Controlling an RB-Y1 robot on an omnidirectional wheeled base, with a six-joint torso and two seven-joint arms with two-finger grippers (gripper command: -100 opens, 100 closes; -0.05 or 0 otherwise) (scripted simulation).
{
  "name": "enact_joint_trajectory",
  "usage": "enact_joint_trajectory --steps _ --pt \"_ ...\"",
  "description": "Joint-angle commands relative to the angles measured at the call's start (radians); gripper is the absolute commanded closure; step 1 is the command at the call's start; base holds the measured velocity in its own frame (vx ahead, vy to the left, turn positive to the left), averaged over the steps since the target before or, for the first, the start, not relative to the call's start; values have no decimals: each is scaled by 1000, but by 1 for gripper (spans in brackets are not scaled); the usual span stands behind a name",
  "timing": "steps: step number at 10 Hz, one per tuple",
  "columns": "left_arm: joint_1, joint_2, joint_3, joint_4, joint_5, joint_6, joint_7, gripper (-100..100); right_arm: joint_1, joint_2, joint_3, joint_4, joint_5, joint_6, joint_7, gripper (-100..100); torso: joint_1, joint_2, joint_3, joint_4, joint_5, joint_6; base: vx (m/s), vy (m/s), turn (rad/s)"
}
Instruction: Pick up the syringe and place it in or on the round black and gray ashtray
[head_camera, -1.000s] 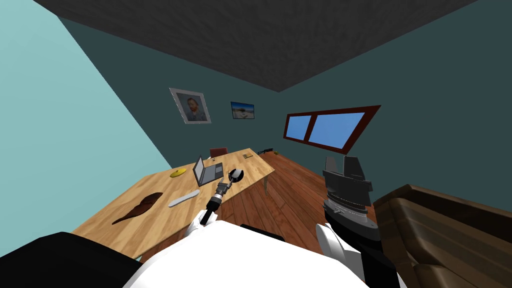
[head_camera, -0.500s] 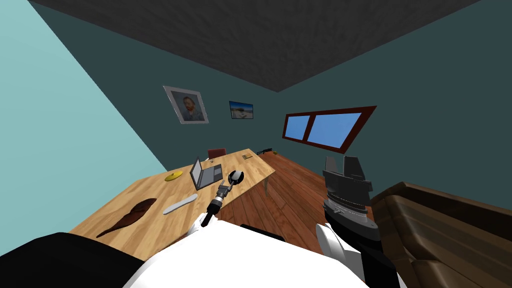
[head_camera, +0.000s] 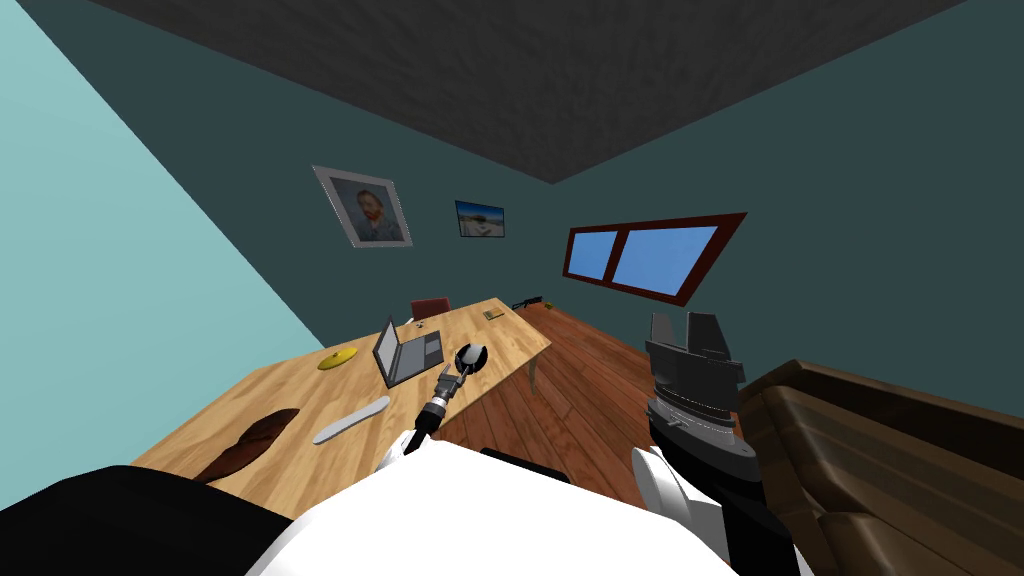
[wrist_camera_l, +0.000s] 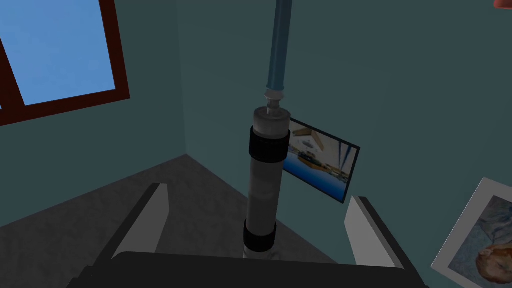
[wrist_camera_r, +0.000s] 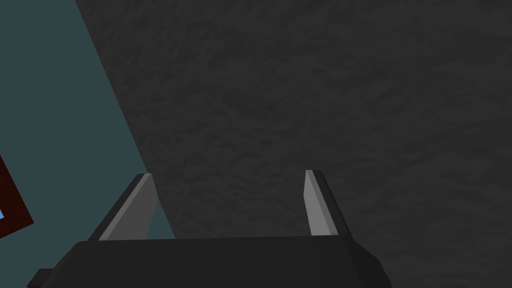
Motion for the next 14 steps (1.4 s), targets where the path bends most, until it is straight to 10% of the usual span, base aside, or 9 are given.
enact_joint_trajectory --steps 1,3,4,8,9,10,11,12,14 --pt "0 0 0 0 0 0 0 0 0 0 0 0 0 0 0 0 0 0 0 0 0 0 0 0 0" --pt "-7 10 -2 -14 1 16 11 -100 0 0 0 0 0 0 0 0 -4 -1 -1 0 -1 0 46 -27 -18" --pt "-8 12 -3 -16 1 21 15 100 0 0 0 0 0 0 0 0 -3 -1 0 0 -1 0 0 0 0" --pt "-8 12 -2 -16 1 21 14 100 0 0 0 0 0 0 0 0 -2 1 1 0 0 0 0 0 0" --pt "-8 12 -2 -16 1 21 14 0 0 0 0 0 0 0 0 0 -2 2 1 0 0 0 0 0 0" --pt "-8 12 -2 -16 1 21 14 100 0 0 0 0 0 0 0 0 -2 2 1 0 0 0 0 0 0" --pt "-8 12 -2 -16 1 21 14 0 0 0 0 0 0 0 0 0 -2 2 1 0 0 0 0 0 0" --pt "-27 45 -32 8 27 17 28 100 0 0 0 0 0 0 0 0 -2 2 1 0 0 0 0 -2 -82" --pt "-48 84 -66 34 57 12 44 100 0 0 0 0 0 0 0 0 -2 1 1 1 0 1 3 0 -88"
